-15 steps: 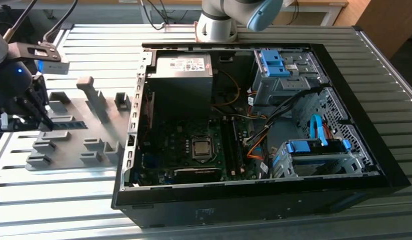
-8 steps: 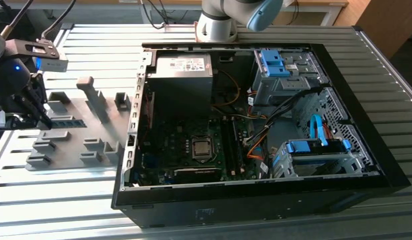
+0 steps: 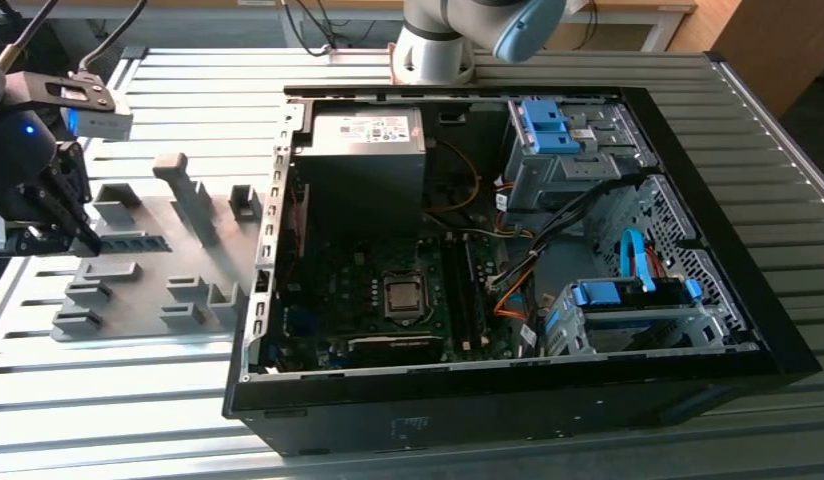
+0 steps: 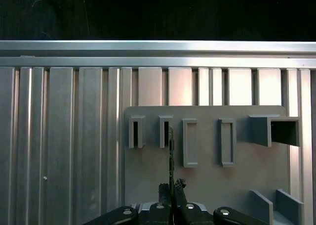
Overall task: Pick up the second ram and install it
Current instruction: 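Pick up the second ram and move it above second insertion slot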
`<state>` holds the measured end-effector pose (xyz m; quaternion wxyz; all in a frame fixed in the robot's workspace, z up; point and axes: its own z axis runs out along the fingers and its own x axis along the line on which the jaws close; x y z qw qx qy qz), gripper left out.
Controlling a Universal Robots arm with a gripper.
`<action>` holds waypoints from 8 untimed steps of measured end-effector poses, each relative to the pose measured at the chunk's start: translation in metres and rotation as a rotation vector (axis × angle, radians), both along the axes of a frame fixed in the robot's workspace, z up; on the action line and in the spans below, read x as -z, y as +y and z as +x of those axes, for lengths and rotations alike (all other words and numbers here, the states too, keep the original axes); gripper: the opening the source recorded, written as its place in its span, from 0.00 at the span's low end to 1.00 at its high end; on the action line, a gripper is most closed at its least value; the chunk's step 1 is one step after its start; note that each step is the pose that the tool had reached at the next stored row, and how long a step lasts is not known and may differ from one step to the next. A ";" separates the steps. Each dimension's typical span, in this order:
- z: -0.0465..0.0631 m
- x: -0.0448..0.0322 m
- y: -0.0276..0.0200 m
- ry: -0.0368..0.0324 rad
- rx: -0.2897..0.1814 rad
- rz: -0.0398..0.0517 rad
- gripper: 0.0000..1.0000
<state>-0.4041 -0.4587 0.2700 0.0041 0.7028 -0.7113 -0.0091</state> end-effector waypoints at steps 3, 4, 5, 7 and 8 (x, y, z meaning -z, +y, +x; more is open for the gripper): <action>0.000 -0.0018 0.0000 0.0000 0.000 0.0000 0.14; 0.000 -0.0023 0.0000 -0.0001 0.000 0.0001 0.14; 0.000 -0.0030 0.0000 0.0000 0.000 0.0000 0.14; 0.000 -0.0043 0.0000 0.0000 0.000 0.0000 0.14; 0.000 -0.0049 0.0000 0.0000 0.000 0.0000 0.14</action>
